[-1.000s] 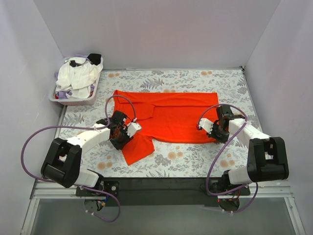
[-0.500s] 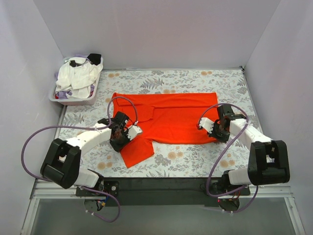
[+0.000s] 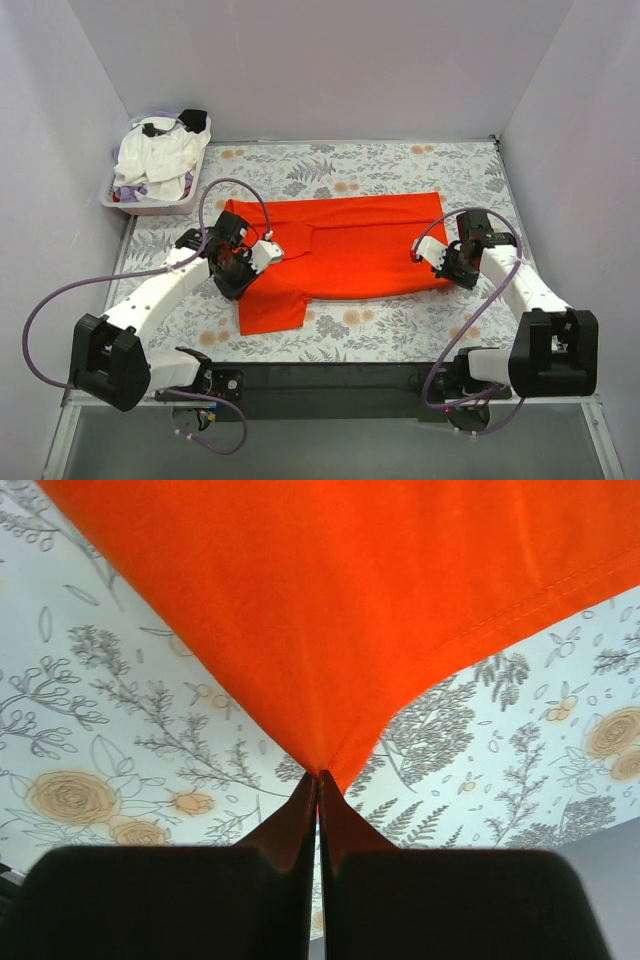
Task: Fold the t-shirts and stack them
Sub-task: Fold the tshirt
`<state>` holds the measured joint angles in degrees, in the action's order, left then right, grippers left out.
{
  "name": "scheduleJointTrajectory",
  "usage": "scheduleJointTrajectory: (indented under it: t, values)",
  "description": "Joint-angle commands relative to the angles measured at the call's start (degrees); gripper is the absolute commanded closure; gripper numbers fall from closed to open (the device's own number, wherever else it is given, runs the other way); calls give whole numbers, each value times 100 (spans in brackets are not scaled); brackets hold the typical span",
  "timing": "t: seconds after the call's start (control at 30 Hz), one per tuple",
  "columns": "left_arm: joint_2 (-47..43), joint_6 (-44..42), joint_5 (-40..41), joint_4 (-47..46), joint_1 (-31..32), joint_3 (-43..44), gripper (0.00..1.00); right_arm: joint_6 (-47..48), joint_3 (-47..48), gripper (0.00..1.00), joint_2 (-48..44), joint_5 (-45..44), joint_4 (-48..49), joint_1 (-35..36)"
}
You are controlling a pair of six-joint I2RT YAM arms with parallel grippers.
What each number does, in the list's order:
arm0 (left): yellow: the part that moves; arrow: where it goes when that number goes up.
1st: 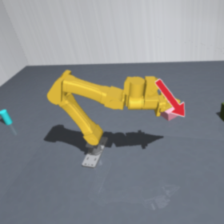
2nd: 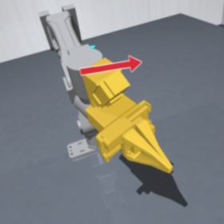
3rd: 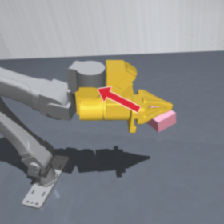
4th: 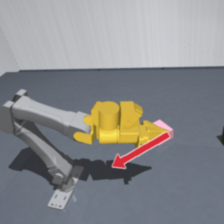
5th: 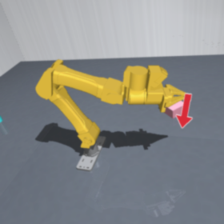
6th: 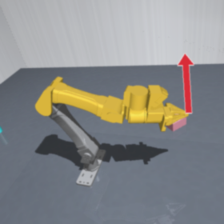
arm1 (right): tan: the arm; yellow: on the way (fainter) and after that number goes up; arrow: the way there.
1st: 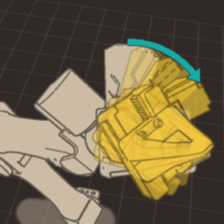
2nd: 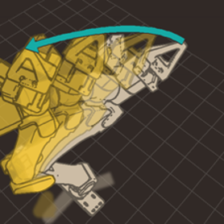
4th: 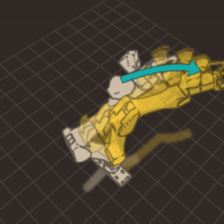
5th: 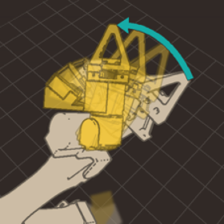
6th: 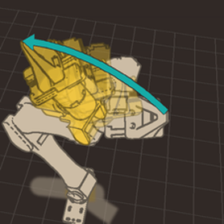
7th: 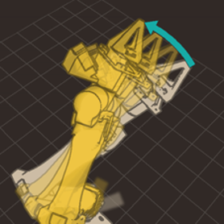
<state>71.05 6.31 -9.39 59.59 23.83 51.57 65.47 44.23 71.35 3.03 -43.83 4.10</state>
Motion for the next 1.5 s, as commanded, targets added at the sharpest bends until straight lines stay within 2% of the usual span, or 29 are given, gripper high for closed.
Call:
scheduleJointTrajectory:
  t: [0.0,0.2,0.63,0.9,1.13,1.47]
  values:
    - [277,-252,-63,44,-360,589,100,317,595,99,352,163,-213,-128]
    - [1111,-507,-274,-44,-827,1320,100,475,1395,99,1091,242,-275,-146]
    - [2886,-815,-239,-106,-1030,3051,100,677,2836,99,2540,207,-468,-146]
    - [3644,-947,-230,0,-1214,3912,100,765,3566,99,3410,128,-556,-155]
    - [4057,-956,-212,-27,-1311,4212,100,818,4137,99,3929,93,-609,-164]
    - [4242,-859,-186,-211,-1355,4168,100,809,4463,99,4308,110,-644,-181]
